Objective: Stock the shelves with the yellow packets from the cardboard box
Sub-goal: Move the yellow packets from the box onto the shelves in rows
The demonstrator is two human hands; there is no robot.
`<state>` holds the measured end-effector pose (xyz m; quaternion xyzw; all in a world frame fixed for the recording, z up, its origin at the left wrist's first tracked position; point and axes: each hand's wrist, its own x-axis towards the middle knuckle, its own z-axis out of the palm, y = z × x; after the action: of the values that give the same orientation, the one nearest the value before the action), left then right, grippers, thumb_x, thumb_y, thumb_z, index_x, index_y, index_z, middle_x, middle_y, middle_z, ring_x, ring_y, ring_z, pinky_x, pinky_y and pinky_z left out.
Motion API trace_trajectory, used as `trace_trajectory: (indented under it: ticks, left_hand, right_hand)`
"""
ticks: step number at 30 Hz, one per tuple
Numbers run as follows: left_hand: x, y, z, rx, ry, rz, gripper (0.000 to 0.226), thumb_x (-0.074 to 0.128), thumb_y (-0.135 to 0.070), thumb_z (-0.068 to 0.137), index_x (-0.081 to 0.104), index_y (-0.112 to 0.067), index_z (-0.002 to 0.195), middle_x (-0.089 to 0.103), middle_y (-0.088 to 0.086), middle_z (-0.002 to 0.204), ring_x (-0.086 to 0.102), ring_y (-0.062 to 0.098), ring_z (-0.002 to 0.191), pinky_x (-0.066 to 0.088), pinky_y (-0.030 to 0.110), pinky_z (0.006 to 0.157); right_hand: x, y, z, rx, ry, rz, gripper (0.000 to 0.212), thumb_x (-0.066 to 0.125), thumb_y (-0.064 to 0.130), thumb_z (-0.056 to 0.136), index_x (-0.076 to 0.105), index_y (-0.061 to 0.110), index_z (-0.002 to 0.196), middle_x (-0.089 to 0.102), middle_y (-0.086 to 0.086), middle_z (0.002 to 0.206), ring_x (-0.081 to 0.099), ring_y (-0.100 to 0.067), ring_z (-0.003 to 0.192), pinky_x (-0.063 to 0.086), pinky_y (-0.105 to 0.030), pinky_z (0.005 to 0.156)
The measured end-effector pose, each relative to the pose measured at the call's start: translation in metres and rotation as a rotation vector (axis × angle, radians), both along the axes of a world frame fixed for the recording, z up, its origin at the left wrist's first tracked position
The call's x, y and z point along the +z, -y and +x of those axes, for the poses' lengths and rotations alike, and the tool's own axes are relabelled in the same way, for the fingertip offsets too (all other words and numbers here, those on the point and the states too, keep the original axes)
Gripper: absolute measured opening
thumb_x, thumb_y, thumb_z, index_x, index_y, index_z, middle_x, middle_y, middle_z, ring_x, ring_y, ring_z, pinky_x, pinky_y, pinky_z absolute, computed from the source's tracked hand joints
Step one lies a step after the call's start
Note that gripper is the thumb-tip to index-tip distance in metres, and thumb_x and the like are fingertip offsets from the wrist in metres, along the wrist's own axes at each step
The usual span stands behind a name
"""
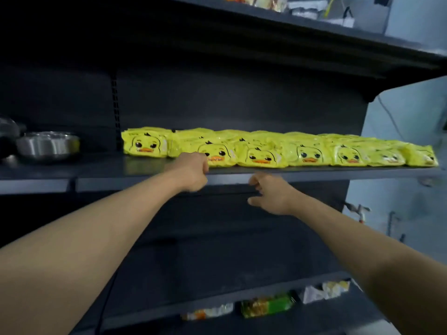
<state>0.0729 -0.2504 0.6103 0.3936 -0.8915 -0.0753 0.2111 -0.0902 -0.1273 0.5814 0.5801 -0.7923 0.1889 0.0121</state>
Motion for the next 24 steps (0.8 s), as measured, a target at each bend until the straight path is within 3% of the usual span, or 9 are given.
trace_trajectory:
  ticks: [3,8,13,18,24]
  left_hand:
    - [-0.036,-0.040,-0.008,-0.047,0.071,0.073,0.023,0.061,-0.018,0.087,0.056,-0.027,0.107,0.061,-0.003,0.112,0.057,0.021,0.106,0.049,0.041,0.091]
    - [-0.103,-0.080,-0.017,-0.121,0.309,0.209,0.024,0.060,-0.022,0.088,0.055,-0.025,0.112,0.058,-0.002,0.114,0.057,0.018,0.101,0.051,0.036,0.086]
    - [-0.173,-0.094,-0.017,-0.170,0.489,0.322,0.027,0.060,-0.027,0.089,0.055,-0.023,0.115,0.055,-0.002,0.117,0.055,0.018,0.103,0.050,0.034,0.087]
    - [-0.235,-0.083,-0.011,-0.219,0.586,0.430,0.024,0.058,-0.027,0.091,0.057,-0.019,0.114,0.054,0.000,0.115,0.054,0.019,0.103,0.048,0.032,0.085]
    - [-0.316,-0.057,0.001,-0.258,0.647,0.602,0.012,0.059,-0.028,0.090,0.056,-0.018,0.097,0.057,0.002,0.107,0.056,0.021,0.096,0.048,0.033,0.087]
  right_hand:
    - [-0.039,-0.036,-0.008,0.009,0.064,0.084,0.052,0.063,0.028,0.088,0.041,0.013,0.132,0.043,-0.010,0.129,0.047,-0.024,0.116,0.043,-0.030,0.093]
    - [-0.110,-0.078,-0.015,0.000,0.160,0.250,0.047,0.059,0.029,0.091,0.040,0.014,0.131,0.041,-0.008,0.130,0.045,-0.023,0.116,0.038,-0.025,0.085]
    - [-0.171,-0.102,-0.012,-0.029,0.254,0.398,0.032,0.055,0.022,0.093,0.047,0.005,0.120,0.048,-0.008,0.108,0.047,-0.020,0.095,0.036,-0.026,0.074]
    - [-0.230,-0.110,-0.009,-0.089,0.345,0.514,0.043,0.055,0.029,0.094,0.044,0.006,0.129,0.050,-0.010,0.128,0.049,-0.024,0.117,0.041,-0.030,0.094]
    - [-0.305,-0.107,0.005,-0.159,0.408,0.591,0.026,0.053,0.020,0.092,0.053,0.010,0.116,0.057,-0.009,0.122,0.053,-0.023,0.114,0.040,-0.026,0.090]
